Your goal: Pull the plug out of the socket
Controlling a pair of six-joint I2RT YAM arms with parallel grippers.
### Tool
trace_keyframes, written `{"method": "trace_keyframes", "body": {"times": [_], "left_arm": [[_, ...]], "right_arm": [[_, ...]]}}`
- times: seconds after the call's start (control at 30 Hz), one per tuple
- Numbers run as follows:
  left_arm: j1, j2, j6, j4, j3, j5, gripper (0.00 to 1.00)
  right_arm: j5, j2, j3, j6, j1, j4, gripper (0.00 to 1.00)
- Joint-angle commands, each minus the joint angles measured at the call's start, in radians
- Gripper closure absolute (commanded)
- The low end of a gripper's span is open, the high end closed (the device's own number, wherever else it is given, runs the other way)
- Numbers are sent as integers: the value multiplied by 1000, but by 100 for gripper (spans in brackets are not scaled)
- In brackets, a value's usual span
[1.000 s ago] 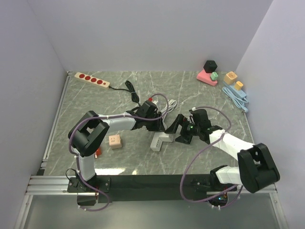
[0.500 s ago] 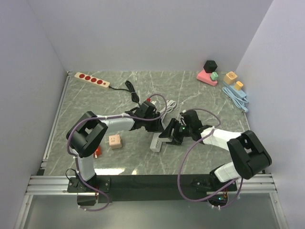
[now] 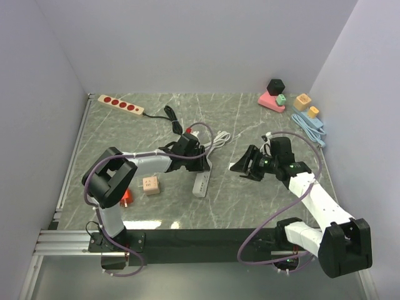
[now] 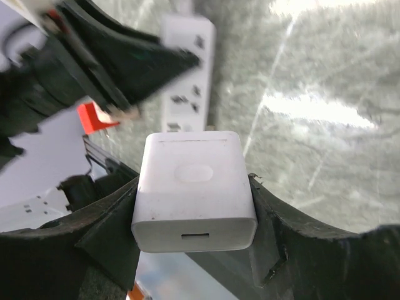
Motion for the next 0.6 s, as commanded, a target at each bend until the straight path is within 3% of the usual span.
{"method": "trace_keyframes", "body": {"times": [0.0, 0.23, 0.43, 0.57], "left_arm": [[59, -69, 37, -30, -9, -31, 100], [347, -114, 53, -99, 176, 36, 100], [642, 122, 4, -165, 526, 144, 100], [756, 374, -24, -234, 840, 191, 100]], "right_arm": [[-32, 0, 40, -49, -9, -60, 100], [-26, 24, 46, -47, -9, -44, 100], [-34, 64, 72, -46, -10, -35, 100], [-40, 96, 107, -55, -10, -32, 100]]}}
